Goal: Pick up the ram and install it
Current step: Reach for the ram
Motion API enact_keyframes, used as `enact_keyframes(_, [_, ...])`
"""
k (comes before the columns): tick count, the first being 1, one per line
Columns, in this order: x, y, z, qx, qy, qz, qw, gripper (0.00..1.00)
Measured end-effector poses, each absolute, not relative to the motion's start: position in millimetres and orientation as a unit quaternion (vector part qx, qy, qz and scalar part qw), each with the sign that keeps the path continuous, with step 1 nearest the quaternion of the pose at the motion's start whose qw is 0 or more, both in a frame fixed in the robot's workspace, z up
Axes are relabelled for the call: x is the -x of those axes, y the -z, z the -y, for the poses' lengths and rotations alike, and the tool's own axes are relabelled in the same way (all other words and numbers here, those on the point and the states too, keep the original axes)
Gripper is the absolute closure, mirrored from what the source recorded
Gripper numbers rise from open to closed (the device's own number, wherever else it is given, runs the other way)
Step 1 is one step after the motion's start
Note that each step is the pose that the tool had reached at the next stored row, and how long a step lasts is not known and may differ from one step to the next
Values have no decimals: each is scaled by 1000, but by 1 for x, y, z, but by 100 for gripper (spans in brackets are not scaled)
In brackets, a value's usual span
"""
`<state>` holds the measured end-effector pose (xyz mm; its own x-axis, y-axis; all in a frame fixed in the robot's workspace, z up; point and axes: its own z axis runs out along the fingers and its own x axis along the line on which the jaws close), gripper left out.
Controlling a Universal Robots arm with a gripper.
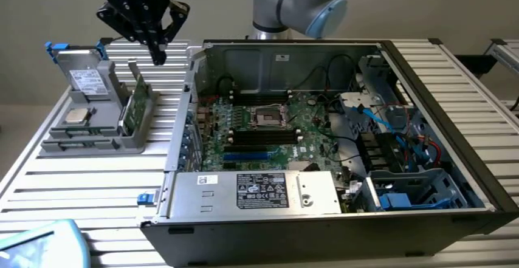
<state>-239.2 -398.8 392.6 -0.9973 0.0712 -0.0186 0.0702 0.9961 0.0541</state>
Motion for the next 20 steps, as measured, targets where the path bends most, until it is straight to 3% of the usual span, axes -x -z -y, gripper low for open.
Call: enact_keyframes(20, [330, -393, 400, -35, -28, -999, 10, 89])
